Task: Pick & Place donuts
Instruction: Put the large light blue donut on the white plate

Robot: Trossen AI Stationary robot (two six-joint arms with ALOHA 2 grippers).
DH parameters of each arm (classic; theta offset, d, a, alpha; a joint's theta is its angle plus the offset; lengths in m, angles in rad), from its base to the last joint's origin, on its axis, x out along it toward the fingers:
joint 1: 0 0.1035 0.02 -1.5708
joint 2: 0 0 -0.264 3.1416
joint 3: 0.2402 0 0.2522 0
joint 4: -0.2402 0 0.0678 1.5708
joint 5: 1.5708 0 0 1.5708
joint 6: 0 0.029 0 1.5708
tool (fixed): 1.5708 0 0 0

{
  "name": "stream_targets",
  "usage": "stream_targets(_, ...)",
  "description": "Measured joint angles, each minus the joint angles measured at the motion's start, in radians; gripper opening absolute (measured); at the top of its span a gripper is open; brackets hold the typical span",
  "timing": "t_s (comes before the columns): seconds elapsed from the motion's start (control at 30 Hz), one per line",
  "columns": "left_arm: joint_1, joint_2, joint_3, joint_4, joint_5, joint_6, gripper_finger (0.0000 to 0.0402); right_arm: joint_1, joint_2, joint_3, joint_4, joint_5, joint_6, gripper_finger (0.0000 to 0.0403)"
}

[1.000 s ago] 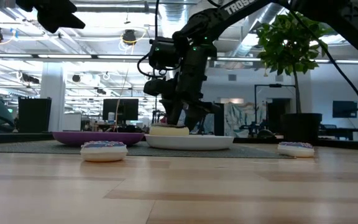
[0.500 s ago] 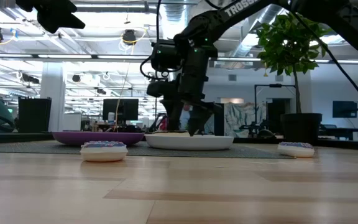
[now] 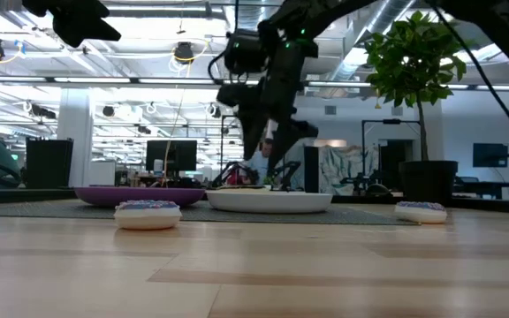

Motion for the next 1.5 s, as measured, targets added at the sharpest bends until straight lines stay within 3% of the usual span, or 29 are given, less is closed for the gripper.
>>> stream_targets(0.13, 0.0, 0.001, 0.0, -0.004, 0.044, -0.007, 0.0251, 0.033, -0.062, 0.0, -0.021, 0.061, -0.052, 0.0202)
stream_targets(0.27, 0.0, 0.001, 0.0, -0.004, 0.059, -0.009, 0.0251, 0.091, -0.136, -0.058, 0.023, 0.11, -0.077, 0.0157)
stream_targets(0.5, 0.0, 0.001, 0.0, -0.004, 0.099, -0.01, 0.0251, 0.22, -0.403, -0.416, 0.246, 0.208, 0.039, 0.0067)
stream_targets(0.73, 0.0, 0.011, 0.0, 0.003, 0.095, -0.06, 0.0251, 0.376, -0.721, -0.752, 0.488, 0.359, 0.082, 0.0009)
stream_targets(1.07, 0.001, 0.178, 0.006, 0.112, 0.073, -0.178, 0.0251, 0.543, -1.06, -0.983, 0.483, 0.509, 0.061, 0.0002)
stream_targets(1.27, 0.001, 0.357, 0.091, 0.104, 0.052, -0.307, 0.0251, 0.583, -1.232, -1.128, 0.515, 0.487, 0.061, 0.0001)
stream_targets(1.37, 0.002, 0.436, 0.156, 0.045, 0.057, -0.446, 0.0251, 0.594, -1.293, -1.186, 0.531, 0.484, 0.061, 0.0001)
stream_targets(1.5, 0.006, 0.518, 0.25, -0.162, 0.12, -0.719, 0.0251, 0.593, -1.348, -1.237, 0.537, 0.48, 0.061, 0.0)
